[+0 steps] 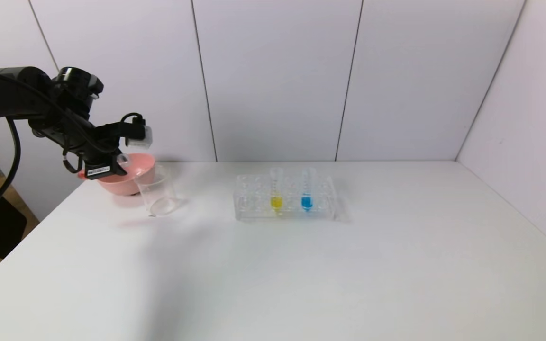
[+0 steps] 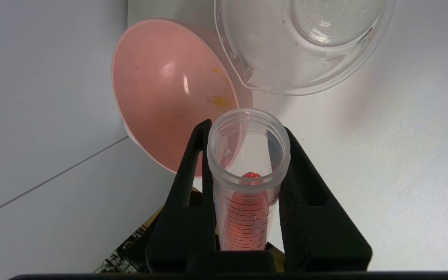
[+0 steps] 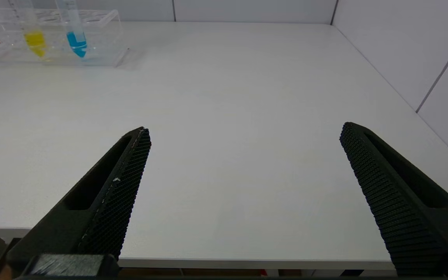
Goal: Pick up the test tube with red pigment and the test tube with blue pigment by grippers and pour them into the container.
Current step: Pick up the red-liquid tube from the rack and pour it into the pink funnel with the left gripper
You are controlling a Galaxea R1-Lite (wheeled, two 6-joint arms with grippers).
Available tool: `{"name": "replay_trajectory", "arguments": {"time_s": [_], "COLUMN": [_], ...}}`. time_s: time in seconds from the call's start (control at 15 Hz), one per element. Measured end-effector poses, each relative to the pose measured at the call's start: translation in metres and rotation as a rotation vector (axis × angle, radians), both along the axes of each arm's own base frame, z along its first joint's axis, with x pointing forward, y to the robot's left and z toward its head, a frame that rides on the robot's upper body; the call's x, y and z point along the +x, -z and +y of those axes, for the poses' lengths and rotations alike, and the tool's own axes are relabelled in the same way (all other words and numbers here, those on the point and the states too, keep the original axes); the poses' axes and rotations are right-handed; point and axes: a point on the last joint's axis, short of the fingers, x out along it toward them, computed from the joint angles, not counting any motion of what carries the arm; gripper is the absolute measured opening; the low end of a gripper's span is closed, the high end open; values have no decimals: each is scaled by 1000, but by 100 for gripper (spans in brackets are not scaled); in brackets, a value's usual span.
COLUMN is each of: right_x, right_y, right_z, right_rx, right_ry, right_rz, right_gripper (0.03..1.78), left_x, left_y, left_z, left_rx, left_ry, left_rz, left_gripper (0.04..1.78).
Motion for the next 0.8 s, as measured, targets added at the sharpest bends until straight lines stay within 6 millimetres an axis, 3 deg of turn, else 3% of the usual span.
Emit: {"name": "replay_trajectory", "arguments": {"time_s": [0.8], "right_x": [0], "right_y": [0], "right_z": [0], "right_rx": [0], "right_ry": [0], "right_rz": [0], "right_gripper": [177], "left_x": [1], "left_y": [0], "left_z": [-5], "left_rx": [0], "left_ry": [13], "left_rz": [-5], "left_gripper": [47]}}
